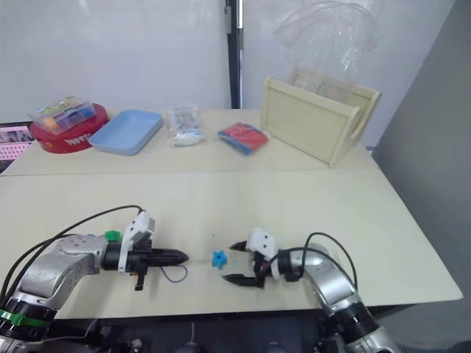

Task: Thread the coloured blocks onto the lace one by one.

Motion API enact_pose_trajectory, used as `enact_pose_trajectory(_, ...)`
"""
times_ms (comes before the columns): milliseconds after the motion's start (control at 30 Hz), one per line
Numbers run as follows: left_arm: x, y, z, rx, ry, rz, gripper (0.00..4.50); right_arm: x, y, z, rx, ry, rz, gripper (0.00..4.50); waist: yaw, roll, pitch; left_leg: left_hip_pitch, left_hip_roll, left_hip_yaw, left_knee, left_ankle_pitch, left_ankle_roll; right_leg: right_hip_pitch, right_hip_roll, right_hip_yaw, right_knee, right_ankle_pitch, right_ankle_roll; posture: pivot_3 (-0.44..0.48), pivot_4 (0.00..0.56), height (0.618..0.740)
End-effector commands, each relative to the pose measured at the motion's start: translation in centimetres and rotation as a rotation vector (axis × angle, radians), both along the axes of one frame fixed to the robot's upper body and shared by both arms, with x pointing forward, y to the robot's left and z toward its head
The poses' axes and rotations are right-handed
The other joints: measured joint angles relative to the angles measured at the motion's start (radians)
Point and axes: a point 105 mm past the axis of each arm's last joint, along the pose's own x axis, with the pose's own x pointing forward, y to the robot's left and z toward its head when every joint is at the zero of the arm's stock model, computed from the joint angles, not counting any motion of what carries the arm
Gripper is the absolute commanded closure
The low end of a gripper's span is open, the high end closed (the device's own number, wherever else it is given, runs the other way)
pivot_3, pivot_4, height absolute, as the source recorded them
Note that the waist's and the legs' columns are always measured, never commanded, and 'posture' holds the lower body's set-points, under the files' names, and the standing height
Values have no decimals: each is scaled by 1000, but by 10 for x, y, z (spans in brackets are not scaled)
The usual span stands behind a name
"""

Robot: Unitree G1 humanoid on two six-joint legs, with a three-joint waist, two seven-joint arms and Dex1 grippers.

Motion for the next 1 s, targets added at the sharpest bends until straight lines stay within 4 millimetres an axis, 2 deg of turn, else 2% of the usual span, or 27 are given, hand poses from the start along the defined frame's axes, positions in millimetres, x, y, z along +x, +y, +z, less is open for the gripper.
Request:
enact_pose_trajectory(33, 0, -3, 7, -4, -23, -23, 4500, -1, 1, 18, 22, -61, 6, 39, 1, 0, 0, 0, 0, 0, 0, 0, 0, 0, 0, 0, 0, 0, 0, 0, 150, 740)
enact_pose_trajectory(200, 0, -3, 7, -4, -22, -26, 4500, -12, 4, 31, -25, -81, 36, 39, 2, 0, 0, -1, 0, 0, 0, 0, 0, 0, 0, 0, -1, 0, 0, 0, 150, 740)
enact_pose_trajectory(400, -1, -3, 6, -6, -21, -26, 4500, -20, 12, 43, -28, -73, -30, 39, 2, 0, 0, -1, 0, 0, 0, 0, 0, 0, 0, 0, -1, 0, 0, 0, 150, 740)
enact_pose_trajectory(567, -2, -3, 6, -9, -20, -24, 4500, -10, 12, 30, 1, -51, -262, 39, 2, 0, 0, -1, 0, 0, 0, 0, 0, 0, 0, 0, -1, 0, 0, 0, 150, 740)
enact_pose_trajectory(800, -3, -3, 6, -9, -17, -21, 4500, -27, 29, 26, 127, -7, -337, 39, 1, 0, 0, -2, 0, 0, -1, 0, 0, -1, -1, 0, -1, 0, 0, 0, 150, 740)
enact_pose_trajectory(867, -2, -2, 6, -6, -19, -21, 4500, -32, 37, 17, 134, 4, -358, 39, 0, 0, 0, -2, 0, 0, -1, 0, 0, -1, 0, 0, -1, 0, 0, 0, 150, 740)
enact_pose_trajectory(1000, 0, -1, 7, -2, -21, -22, 4500, -25, 36, 10, 189, 28, -446, 39, 0, 0, 0, -1, 0, 0, -2, 0, 0, -1, 0, 0, -2, 0, 0, 0, 150, 740)
